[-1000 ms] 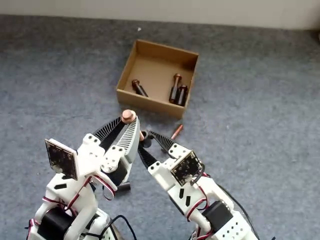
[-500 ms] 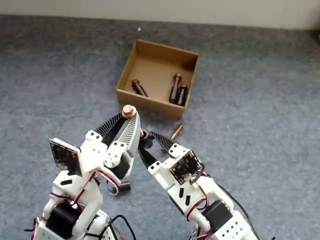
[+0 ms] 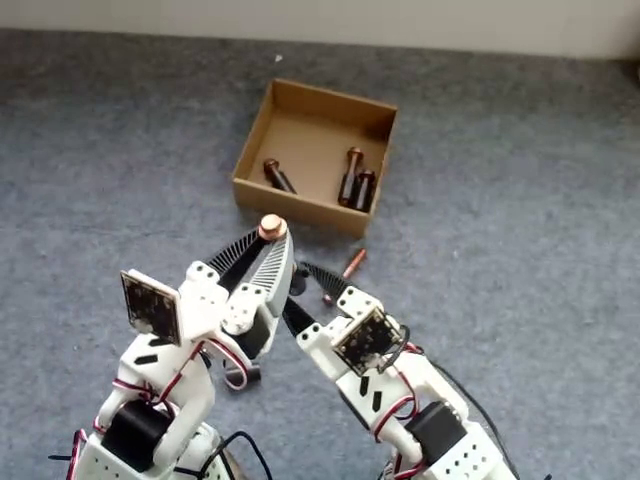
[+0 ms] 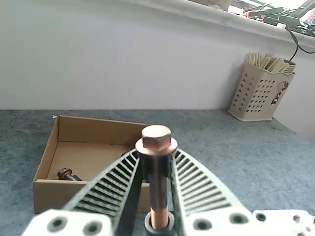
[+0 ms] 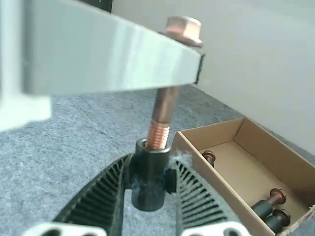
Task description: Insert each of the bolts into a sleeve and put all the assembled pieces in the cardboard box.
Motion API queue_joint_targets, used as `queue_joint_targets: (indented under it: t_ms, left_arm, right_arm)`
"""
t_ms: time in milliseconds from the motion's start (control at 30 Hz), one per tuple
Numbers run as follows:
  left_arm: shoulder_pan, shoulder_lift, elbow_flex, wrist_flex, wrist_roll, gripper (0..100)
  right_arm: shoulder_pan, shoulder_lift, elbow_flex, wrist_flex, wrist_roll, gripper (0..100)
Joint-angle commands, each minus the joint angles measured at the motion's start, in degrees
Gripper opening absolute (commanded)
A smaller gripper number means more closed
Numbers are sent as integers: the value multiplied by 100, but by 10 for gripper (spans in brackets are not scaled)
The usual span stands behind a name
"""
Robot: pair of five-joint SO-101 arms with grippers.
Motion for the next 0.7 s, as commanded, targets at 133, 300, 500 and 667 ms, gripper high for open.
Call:
queue_joint_targets:
  t_ms: [133,300,500,667]
  left_arm:
    - [224,4,-708,1459,9,5]
    - [549,4,-963,2884,-440,98]
    - [295,4,-892,3596,-475,239]
    - [-154,4,-1121,3763,-695,239]
  right_arm:
    - [-31,-171,585,-189,53,5]
    - [-31,-171,585,-189,-9,5]
    - [-31,-171,585,-189,-862,5]
    - [198,-145,585,-189,-914,5]
